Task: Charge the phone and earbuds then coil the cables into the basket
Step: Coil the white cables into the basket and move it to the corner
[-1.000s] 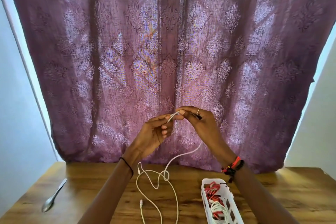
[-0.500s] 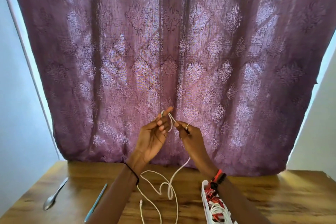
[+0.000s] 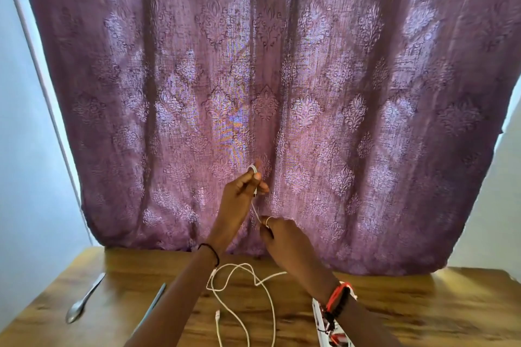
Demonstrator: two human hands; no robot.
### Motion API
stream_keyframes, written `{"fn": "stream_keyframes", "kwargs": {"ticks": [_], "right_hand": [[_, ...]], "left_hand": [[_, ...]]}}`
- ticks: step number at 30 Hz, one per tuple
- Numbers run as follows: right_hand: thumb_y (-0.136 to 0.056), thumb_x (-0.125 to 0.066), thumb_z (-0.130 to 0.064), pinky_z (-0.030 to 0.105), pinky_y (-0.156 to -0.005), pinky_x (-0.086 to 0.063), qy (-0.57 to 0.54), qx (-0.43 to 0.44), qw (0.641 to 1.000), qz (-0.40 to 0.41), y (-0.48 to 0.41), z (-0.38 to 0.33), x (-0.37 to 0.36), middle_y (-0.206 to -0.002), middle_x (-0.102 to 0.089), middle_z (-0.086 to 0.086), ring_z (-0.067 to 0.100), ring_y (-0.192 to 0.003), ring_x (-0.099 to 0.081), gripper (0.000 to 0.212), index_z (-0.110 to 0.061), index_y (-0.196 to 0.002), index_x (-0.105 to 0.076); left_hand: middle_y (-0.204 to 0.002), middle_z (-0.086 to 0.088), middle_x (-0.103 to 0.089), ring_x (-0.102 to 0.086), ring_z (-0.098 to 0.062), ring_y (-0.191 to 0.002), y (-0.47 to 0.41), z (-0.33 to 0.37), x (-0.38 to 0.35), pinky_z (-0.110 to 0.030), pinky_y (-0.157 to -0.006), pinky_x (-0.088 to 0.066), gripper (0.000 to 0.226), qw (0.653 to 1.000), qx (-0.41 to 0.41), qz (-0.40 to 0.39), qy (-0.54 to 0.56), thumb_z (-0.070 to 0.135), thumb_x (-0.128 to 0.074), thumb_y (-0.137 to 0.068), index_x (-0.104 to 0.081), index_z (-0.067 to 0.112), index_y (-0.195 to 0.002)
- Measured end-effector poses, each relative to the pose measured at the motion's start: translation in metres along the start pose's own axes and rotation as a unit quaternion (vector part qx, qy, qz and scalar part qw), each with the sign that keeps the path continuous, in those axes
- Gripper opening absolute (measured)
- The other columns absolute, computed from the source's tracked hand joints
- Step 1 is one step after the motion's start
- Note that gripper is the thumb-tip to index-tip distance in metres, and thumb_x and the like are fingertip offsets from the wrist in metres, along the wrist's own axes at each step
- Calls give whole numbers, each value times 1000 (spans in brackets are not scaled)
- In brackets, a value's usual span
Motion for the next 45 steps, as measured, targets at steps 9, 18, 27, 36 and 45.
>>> {"fn": "stream_keyframes", "kwargs": {"ticks": [9,18,27,36,45], "right_hand": [[-88,-51,-35,32,-82,-47,1,12,999,35,0,-15,45,-106,-69,4,26,-102,-61,27,-31,-112,-62],[-78,-73,-25,24,-64,-37,-199,45,978,-46,-15,8,77,-67,-67,-4,2,-62,-52,11,-35,-82,-74],[-80,-70,-10,8,-75,-45,-335,27,941,31,-27,12,88,-68,-71,-20,-10,-72,-62,13,-22,-83,-74],[-86,-64,-17,13,-36,-20,-445,-46,890,84,-25,20,77,-35,-33,-11,2,-34,-21,16,-13,-98,-73],[-93,-52,-10,17,-37,-19,-483,-44,856,179,-16,16,62,-40,-33,-10,5,-36,-21,9,-16,-94,-59]], "left_hand": [[-92,-4,-71,-65,-26,-82,11,26,-9,-29,-69,-42,27,910,-184,-45,-369,18,-42,-86,-65,7,-96],[-45,7,-56,-53,-6,-48,10,-12,18,-23,-58,-43,36,943,-10,-156,-293,12,-54,-93,-60,25,-59],[-53,9,-48,-41,-5,-50,28,-2,-2,-16,-51,-39,37,936,81,-340,40,22,-63,-79,-67,-3,-106],[-51,7,-39,-38,-1,-45,32,-17,-18,-14,-45,-23,47,854,200,-267,399,21,-74,-72,-65,-8,-108],[-66,5,-54,-48,-4,-48,25,0,-43,-15,-47,-45,64,795,183,-147,559,4,-88,-53,-63,-9,-110]]}}
Point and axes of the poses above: each hand's wrist, its own y-axis away from the middle knuckle, its own x-axis out of the back of the hand, z = x × y, the point moved 8 cm from there along -y, towards the middle knuckle
